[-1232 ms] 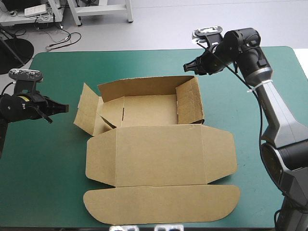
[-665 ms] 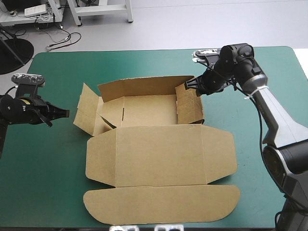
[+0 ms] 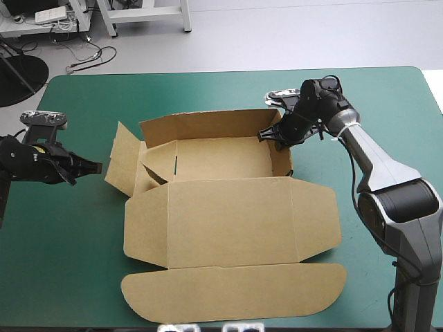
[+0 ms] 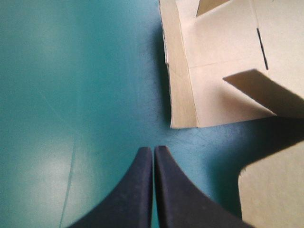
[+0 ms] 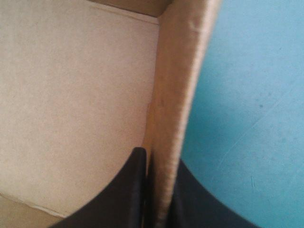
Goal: Fold the box
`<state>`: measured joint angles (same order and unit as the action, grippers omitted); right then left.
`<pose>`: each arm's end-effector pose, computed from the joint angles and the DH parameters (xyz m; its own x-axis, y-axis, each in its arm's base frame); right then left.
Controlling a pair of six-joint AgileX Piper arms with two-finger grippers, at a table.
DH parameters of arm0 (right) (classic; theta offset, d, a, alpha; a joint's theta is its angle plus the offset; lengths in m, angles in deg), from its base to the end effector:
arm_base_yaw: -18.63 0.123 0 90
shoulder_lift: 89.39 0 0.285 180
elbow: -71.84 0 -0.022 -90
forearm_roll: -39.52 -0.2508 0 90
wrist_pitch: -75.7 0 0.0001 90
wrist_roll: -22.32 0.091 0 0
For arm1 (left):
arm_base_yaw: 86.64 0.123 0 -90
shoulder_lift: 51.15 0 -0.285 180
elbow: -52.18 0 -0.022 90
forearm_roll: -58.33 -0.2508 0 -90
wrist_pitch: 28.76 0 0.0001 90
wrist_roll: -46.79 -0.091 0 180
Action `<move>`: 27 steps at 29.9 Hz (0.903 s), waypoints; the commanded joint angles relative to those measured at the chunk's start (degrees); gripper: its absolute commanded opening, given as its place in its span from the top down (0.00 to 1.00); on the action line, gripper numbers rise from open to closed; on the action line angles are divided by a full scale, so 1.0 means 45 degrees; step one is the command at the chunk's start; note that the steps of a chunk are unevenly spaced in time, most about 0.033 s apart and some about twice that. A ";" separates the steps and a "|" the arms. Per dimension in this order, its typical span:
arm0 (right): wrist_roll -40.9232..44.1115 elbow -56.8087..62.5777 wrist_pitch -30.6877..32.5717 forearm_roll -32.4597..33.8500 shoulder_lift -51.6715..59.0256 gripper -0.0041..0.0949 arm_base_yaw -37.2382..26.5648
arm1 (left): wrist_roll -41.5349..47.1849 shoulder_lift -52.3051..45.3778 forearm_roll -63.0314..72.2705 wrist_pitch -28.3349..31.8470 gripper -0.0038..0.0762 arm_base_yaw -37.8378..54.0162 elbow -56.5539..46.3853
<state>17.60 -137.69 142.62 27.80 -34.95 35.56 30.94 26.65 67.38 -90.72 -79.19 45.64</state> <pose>0.4200 0.1456 0.2651 -0.9120 -0.2789 -0.3007 -0.3409 0.9231 0.1779 0.2371 0.0183 0.3734 -0.8157 0.0936 -0.5709 0.1145 0.9934 -0.0006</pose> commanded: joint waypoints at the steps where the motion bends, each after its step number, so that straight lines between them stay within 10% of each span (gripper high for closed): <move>1: -0.0233 -0.0342 -0.0543 -0.0576 0.0657 0.97 -0.0025 | 0.0102 -0.0264 0.0449 0.0398 0.95 -0.0001 0.0428; 16: -0.0329 -0.2614 0.1069 -0.1992 0.1172 0.98 -0.1147 | 0.0460 0.0582 0.1361 0.2152 0.95 0.1649 0.0428; 27: -0.1286 -0.3171 0.1069 -0.4777 0.3144 0.98 -0.2600 | -0.2749 0.2075 0.7852 0.2002 0.95 0.5003 0.0428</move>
<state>13.08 -149.80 147.14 12.65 -26.78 25.70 23.35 36.54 91.46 -83.03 -59.12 45.64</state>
